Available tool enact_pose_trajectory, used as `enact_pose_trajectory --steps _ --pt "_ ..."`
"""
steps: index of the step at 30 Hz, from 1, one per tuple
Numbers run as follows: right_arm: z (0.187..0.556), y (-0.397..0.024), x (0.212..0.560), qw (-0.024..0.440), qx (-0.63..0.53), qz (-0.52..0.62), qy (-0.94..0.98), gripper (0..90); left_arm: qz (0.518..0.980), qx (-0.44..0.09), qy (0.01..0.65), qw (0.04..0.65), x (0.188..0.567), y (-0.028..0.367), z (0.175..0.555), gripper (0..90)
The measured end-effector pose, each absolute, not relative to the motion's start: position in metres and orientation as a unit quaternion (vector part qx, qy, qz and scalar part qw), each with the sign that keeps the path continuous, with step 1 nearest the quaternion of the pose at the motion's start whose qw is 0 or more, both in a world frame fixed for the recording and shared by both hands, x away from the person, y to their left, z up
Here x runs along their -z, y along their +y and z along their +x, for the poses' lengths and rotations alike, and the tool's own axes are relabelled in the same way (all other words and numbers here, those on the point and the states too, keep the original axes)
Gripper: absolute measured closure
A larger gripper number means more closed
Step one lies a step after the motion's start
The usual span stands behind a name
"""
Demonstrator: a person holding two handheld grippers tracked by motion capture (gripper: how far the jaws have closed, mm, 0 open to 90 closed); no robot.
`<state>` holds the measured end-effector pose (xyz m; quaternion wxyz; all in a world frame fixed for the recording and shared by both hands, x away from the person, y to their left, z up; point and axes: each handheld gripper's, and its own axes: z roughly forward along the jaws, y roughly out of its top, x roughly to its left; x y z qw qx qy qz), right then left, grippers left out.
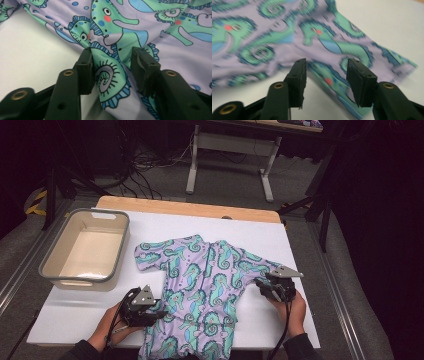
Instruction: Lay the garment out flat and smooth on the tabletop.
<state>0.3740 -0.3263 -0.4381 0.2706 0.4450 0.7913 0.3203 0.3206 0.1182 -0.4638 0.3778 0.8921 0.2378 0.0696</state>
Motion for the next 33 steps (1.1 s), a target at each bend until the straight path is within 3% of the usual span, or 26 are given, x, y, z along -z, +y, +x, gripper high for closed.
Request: enact_pose_trajectory --steps 7,10,11,21,22,23,25,27,33 --pt "0.379 -0.347 0.450 0.235 -0.318 0.458 0.796 66.0 0.893 -0.063 0.235 0.378 0.464 0.117 0.319 59.9" --pt "0.377 -0.344 0.449 0.231 -0.316 0.449 0.803 85.3 0.895 -0.065 0.232 0.377 0.463 0.116 0.317 60.0" --pt "0.375 -0.343 0.449 0.236 -0.310 0.448 0.805 87.2 0.894 -0.063 0.231 0.378 0.463 0.116 0.317 60.0" --pt "0.338 -0.348 0.441 0.227 -0.285 0.427 0.827 88.5 0.902 -0.047 0.211 0.374 0.461 0.109 0.303 63.4" --pt "0.335 -0.348 0.441 0.231 -0.285 0.428 0.826 88.1 0.902 -0.047 0.213 0.373 0.461 0.108 0.302 63.1" --pt "0.332 -0.348 0.440 0.238 -0.286 0.429 0.823 82.3 0.902 -0.046 0.212 0.374 0.461 0.108 0.301 61.7" --pt "0.330 -0.345 0.439 0.271 -0.278 0.441 0.809 58.7 0.903 -0.049 0.207 0.372 0.459 0.107 0.302 56.1" --pt "0.330 -0.339 0.435 0.269 -0.293 0.436 0.807 59.5 0.896 -0.056 0.209 0.387 0.455 0.111 0.303 55.2" --pt "0.337 -0.315 0.428 0.280 -0.340 0.398 0.805 50.3 0.863 -0.106 0.231 0.437 0.435 0.119 0.319 43.6"
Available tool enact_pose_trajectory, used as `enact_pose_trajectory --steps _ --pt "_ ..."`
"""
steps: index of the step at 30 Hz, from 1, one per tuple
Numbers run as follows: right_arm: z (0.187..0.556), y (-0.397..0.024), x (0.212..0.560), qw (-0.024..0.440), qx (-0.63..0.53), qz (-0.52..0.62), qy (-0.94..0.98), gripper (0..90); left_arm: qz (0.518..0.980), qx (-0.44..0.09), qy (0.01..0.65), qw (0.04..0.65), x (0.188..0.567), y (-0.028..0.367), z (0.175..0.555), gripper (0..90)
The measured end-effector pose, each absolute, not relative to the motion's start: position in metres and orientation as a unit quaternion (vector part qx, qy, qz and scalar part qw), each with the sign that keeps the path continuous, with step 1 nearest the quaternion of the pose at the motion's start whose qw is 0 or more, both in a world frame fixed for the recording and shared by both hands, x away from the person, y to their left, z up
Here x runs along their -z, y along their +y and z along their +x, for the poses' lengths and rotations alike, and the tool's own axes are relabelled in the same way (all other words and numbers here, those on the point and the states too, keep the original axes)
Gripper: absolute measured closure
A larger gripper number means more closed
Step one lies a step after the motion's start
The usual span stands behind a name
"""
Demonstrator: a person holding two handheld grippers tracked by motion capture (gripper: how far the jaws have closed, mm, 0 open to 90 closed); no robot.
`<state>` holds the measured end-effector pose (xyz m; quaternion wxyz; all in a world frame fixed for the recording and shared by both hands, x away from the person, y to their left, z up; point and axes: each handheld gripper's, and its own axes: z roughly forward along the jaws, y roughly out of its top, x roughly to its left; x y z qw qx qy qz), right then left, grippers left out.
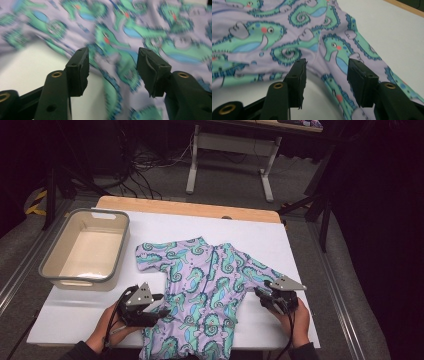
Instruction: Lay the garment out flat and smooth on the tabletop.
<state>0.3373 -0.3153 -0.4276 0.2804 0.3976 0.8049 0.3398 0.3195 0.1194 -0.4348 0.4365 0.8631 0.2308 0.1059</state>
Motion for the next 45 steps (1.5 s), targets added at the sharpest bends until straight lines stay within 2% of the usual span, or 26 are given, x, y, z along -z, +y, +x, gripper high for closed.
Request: enact_pose_trajectory --steps 6,10,11,12,15,16,18,20,24,26,28,29,30,31,32,33,34,35,36,39,45 --pt "0.374 -0.308 0.426 0.264 -0.365 0.403 0.797 47.8 0.851 -0.147 0.252 0.437 0.427 0.112 0.356 30.9" --pt "0.398 -0.306 0.426 0.268 -0.354 0.411 0.796 46.9 0.846 -0.164 0.252 0.441 0.420 0.106 0.377 32.1" --pt "0.407 -0.306 0.425 0.262 -0.352 0.413 0.798 46.5 0.844 -0.171 0.260 0.437 0.417 0.100 0.394 32.1" --pt "0.433 -0.305 0.428 0.254 -0.333 0.426 0.802 44.7 0.843 -0.173 0.274 0.430 0.417 0.094 0.413 31.2" --pt "0.449 -0.305 0.430 0.255 -0.319 0.437 0.802 43.7 0.844 -0.176 0.295 0.411 0.420 0.084 0.439 31.2" --pt "0.466 -0.309 0.434 0.241 -0.308 0.452 0.802 42.9 0.849 -0.182 0.306 0.391 0.424 0.078 0.457 33.1" --pt "0.476 -0.311 0.437 0.233 -0.302 0.461 0.801 43.8 0.849 -0.183 0.313 0.384 0.425 0.076 0.464 34.1" --pt "0.485 -0.313 0.442 0.201 -0.304 0.469 0.805 42.9 0.855 -0.182 0.334 0.353 0.432 0.072 0.490 35.9" --pt "0.491 -0.316 0.444 0.194 -0.304 0.474 0.803 45.6 0.859 -0.172 0.351 0.331 0.439 0.071 0.509 42.6" --pt "0.490 -0.316 0.444 0.187 -0.304 0.471 0.807 50.8 0.863 -0.161 0.365 0.310 0.447 0.072 0.520 47.8" --pt "0.489 -0.316 0.443 0.186 -0.303 0.469 0.809 52.6 0.863 -0.153 0.369 0.309 0.450 0.073 0.523 48.7" --pt "0.488 -0.314 0.442 0.177 -0.301 0.458 0.817 64.3 0.858 -0.144 0.377 0.318 0.451 0.076 0.525 51.0" --pt "0.487 -0.314 0.441 0.176 -0.300 0.456 0.819 67.6 0.858 -0.144 0.377 0.318 0.451 0.076 0.525 52.2" --pt "0.487 -0.313 0.441 0.172 -0.299 0.454 0.821 73.4 0.859 -0.136 0.375 0.321 0.451 0.077 0.525 57.2" --pt "0.487 -0.313 0.441 0.172 -0.299 0.454 0.821 73.4 0.859 -0.136 0.375 0.321 0.451 0.077 0.525 61.8" --pt "0.487 -0.312 0.440 0.172 -0.298 0.452 0.823 77.1 0.862 -0.134 0.370 0.318 0.450 0.078 0.524 61.8" --pt "0.487 -0.310 0.440 0.173 -0.292 0.445 0.829 87.3 0.863 -0.136 0.371 0.316 0.450 0.078 0.524 79.5" --pt "0.487 -0.309 0.439 0.177 -0.287 0.445 0.829 87.5 0.864 -0.139 0.371 0.312 0.449 0.078 0.524 85.3" --pt "0.487 -0.307 0.439 0.186 -0.280 0.445 0.830 87.9 0.868 -0.143 0.366 0.303 0.448 0.078 0.524 87.5" --pt "0.490 -0.303 0.437 0.219 -0.251 0.439 0.834 88.4 0.868 -0.159 0.368 0.292 0.447 0.076 0.524 89.1" --pt "0.503 -0.296 0.431 0.256 -0.243 0.442 0.825 88.8 0.852 -0.202 0.383 0.293 0.442 0.074 0.528 89.4"
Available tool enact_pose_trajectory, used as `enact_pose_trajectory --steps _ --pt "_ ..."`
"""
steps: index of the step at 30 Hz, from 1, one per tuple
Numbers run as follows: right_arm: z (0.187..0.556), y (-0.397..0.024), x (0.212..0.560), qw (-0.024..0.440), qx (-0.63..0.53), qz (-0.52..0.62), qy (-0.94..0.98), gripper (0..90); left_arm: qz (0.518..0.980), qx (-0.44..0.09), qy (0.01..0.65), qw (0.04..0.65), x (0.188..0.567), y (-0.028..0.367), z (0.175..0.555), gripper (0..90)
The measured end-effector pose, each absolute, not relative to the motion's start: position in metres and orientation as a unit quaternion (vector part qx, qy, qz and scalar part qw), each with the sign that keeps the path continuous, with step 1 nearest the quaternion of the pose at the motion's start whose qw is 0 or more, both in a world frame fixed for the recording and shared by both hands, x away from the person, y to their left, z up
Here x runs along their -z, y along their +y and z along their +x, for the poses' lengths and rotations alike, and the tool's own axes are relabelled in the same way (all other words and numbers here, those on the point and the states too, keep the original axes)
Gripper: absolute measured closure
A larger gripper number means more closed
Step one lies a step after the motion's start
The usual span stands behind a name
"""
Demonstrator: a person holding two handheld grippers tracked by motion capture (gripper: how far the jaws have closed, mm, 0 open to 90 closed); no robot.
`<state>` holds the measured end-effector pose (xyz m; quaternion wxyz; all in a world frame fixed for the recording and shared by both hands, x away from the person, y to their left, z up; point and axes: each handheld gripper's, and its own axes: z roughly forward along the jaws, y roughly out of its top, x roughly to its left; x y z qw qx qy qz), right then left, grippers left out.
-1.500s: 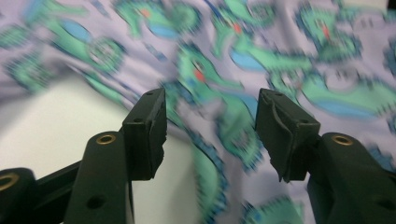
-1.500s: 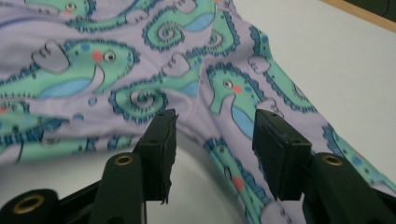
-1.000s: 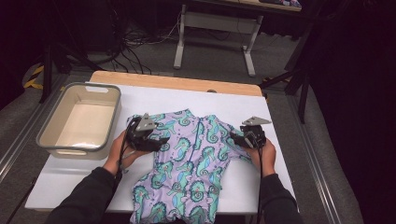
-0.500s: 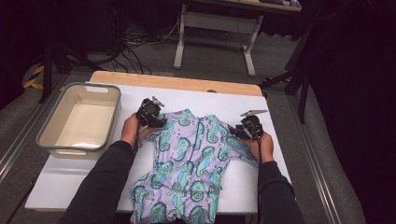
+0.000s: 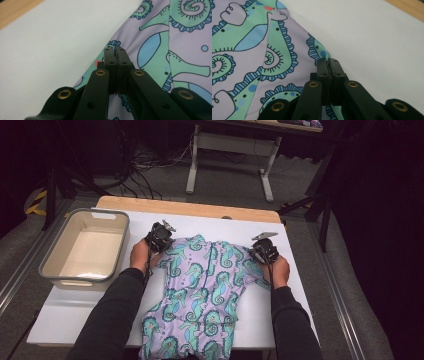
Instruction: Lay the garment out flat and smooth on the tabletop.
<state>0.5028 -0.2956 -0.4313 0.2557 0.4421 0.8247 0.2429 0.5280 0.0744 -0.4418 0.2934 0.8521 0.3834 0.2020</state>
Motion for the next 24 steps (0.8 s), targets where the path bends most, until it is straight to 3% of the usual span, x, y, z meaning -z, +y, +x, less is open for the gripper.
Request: enact_pose_trajectory --steps 3,17,19,21,24 --pt "0.510 -0.292 0.426 0.272 -0.249 0.447 0.815 88.9 0.839 -0.232 0.395 0.295 0.437 0.078 0.532 89.5" --pt "0.536 -0.261 0.422 0.301 -0.243 0.438 0.811 87.9 0.807 -0.268 0.437 0.291 0.438 0.092 0.539 88.3" --pt "0.536 -0.258 0.423 0.309 -0.235 0.437 0.812 77.2 0.802 -0.280 0.440 0.290 0.437 0.091 0.537 86.6" --pt "0.534 -0.257 0.422 0.303 -0.242 0.435 0.812 73.0 0.798 -0.271 0.444 0.303 0.434 0.091 0.535 78.0" --pt "0.526 -0.259 0.418 0.306 -0.261 0.438 0.804 70.0 0.798 -0.263 0.440 0.317 0.431 0.089 0.530 77.4"
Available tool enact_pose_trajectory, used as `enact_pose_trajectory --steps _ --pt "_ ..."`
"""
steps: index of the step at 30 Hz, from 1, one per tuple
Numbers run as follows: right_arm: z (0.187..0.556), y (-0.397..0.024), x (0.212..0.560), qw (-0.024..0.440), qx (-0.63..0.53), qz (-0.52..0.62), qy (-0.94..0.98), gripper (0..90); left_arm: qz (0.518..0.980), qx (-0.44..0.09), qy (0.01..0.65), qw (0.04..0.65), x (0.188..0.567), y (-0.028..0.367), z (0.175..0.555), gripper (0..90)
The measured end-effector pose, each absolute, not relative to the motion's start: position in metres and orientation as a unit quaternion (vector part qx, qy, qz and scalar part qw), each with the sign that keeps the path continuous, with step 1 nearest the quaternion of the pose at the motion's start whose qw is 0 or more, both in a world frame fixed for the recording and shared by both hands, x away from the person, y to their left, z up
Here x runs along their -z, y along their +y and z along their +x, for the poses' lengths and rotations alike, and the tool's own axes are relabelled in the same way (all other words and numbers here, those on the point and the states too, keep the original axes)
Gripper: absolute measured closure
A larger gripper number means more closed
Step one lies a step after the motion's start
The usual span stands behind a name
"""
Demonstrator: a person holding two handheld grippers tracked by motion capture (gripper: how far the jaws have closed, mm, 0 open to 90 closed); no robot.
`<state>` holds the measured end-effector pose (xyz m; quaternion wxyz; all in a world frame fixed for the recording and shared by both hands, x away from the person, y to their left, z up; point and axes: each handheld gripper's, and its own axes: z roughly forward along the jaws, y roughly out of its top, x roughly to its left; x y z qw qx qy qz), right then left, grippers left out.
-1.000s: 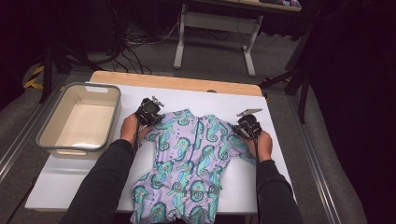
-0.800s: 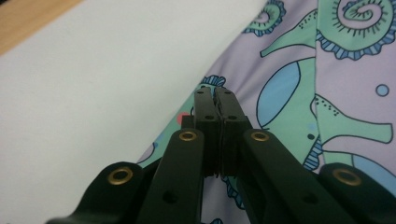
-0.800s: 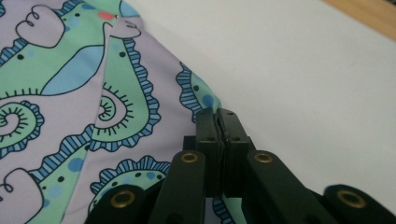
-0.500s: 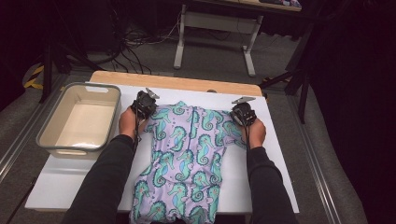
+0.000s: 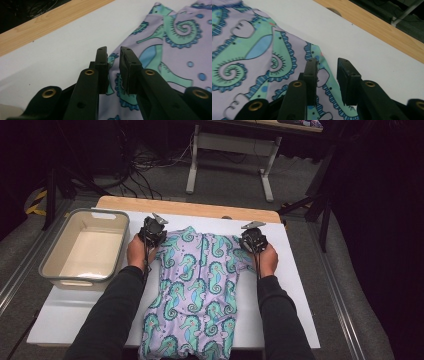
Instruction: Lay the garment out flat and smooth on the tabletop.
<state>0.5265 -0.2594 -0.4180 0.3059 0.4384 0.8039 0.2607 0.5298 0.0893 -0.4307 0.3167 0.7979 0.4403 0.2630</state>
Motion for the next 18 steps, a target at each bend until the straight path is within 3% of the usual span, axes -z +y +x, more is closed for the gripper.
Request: enact_pose_trajectory --steps 6,12,18 --pt "0.501 -0.262 0.412 0.300 -0.293 0.425 0.802 65.8 0.808 -0.253 0.411 0.338 0.426 0.084 0.506 78.2" --pt "0.449 -0.269 0.413 0.264 -0.352 0.401 0.804 62.6 0.821 -0.247 0.363 0.363 0.425 0.079 0.464 79.2" --pt "0.409 -0.271 0.427 0.212 -0.387 0.384 0.811 55.5 0.823 -0.237 0.320 0.407 0.432 0.090 0.409 65.5"
